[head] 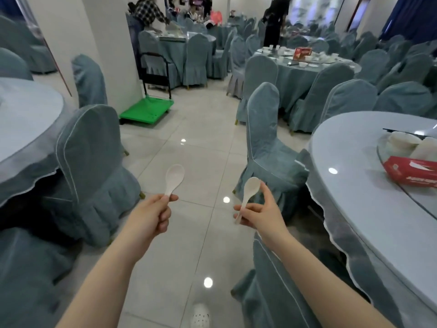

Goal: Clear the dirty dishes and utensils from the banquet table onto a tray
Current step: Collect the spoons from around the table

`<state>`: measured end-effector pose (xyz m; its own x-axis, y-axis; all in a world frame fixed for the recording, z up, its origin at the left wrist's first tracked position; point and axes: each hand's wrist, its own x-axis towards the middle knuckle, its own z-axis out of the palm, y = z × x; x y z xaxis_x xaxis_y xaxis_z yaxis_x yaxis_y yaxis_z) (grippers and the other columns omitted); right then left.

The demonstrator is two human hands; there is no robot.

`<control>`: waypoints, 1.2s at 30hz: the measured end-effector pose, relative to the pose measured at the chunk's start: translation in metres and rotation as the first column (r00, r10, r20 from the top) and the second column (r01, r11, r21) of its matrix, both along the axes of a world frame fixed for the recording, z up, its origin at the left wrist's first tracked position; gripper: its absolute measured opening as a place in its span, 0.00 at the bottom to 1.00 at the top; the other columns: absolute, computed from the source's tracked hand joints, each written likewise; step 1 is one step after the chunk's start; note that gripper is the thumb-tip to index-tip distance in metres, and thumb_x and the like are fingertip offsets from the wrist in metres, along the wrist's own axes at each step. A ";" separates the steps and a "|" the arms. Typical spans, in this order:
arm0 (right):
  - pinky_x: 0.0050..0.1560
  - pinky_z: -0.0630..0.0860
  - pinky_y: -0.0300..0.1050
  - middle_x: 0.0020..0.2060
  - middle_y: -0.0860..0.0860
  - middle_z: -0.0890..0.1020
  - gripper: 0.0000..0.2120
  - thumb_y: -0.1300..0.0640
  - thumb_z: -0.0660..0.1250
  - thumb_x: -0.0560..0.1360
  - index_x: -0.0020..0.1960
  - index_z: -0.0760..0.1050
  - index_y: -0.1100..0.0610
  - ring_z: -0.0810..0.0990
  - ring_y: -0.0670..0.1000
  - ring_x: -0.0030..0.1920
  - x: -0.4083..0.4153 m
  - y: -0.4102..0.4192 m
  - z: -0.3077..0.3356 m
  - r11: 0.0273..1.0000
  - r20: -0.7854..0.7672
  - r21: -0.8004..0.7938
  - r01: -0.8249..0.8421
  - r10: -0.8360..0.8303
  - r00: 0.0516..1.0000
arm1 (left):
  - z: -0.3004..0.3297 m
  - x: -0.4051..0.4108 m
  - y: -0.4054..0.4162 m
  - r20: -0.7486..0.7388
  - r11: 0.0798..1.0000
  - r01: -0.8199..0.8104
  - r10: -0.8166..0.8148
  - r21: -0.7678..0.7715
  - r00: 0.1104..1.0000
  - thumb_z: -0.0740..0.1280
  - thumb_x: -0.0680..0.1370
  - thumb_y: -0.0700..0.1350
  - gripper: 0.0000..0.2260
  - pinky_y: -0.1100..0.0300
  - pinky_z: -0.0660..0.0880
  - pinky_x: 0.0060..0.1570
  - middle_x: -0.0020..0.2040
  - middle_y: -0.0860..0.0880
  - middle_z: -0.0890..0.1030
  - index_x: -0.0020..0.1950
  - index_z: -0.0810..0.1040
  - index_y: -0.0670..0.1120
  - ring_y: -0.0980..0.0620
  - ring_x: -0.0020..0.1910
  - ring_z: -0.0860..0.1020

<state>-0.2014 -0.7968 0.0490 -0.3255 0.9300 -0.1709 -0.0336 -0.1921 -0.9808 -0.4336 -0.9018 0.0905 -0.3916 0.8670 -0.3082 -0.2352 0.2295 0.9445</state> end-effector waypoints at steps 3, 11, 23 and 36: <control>0.40 0.82 0.48 0.39 0.58 0.85 0.44 0.73 0.69 0.70 0.74 0.55 0.40 0.85 0.54 0.44 -0.036 0.052 -0.001 1.000 0.001 -0.003 -0.010 0.010 1.000 | 0.003 -0.033 0.051 -0.063 0.999 -0.013 0.011 -0.031 0.998 0.54 0.84 0.43 0.12 0.67 0.59 0.19 0.22 0.53 0.65 0.50 0.76 0.41 0.57 0.18 0.61; 0.28 0.78 0.45 0.40 0.60 0.82 0.07 0.61 0.59 0.80 0.57 0.67 0.55 0.84 0.57 0.31 -0.143 0.186 0.018 0.986 0.004 -0.050 0.161 -0.161 0.987 | 0.000 -0.108 0.182 -0.213 0.997 -0.003 -0.014 -0.079 0.977 0.55 0.83 0.42 0.11 0.66 0.60 0.22 0.24 0.52 0.66 0.50 0.76 0.42 0.56 0.22 0.62; 0.34 0.75 0.37 0.36 0.49 0.81 0.08 0.62 0.69 0.72 0.50 0.76 0.54 0.79 0.44 0.30 -0.325 0.356 0.014 0.977 0.019 -0.128 0.170 -0.169 0.985 | -0.025 -0.234 0.396 -0.296 0.954 0.280 -0.299 -0.108 0.907 0.56 0.82 0.50 0.14 0.67 0.65 0.25 0.23 0.56 0.69 0.43 0.76 0.47 0.59 0.23 0.66; 0.35 0.75 0.37 0.38 0.49 0.79 0.05 0.59 0.68 0.75 0.50 0.76 0.57 0.79 0.43 0.32 -0.400 0.576 0.011 0.852 0.027 -0.092 0.516 -0.515 0.856 | -0.007 -0.316 0.663 -0.426 0.731 0.646 -0.668 -0.219 0.610 0.60 0.81 0.51 0.11 0.61 0.69 0.34 0.30 0.52 0.81 0.47 0.79 0.49 0.55 0.28 0.78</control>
<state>-0.6017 -0.2210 0.0604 0.1966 0.9440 -0.2650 -0.1517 -0.2378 -0.9594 -0.7500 -0.2383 0.0831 0.1804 0.9388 -0.2936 0.4372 0.1908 0.8789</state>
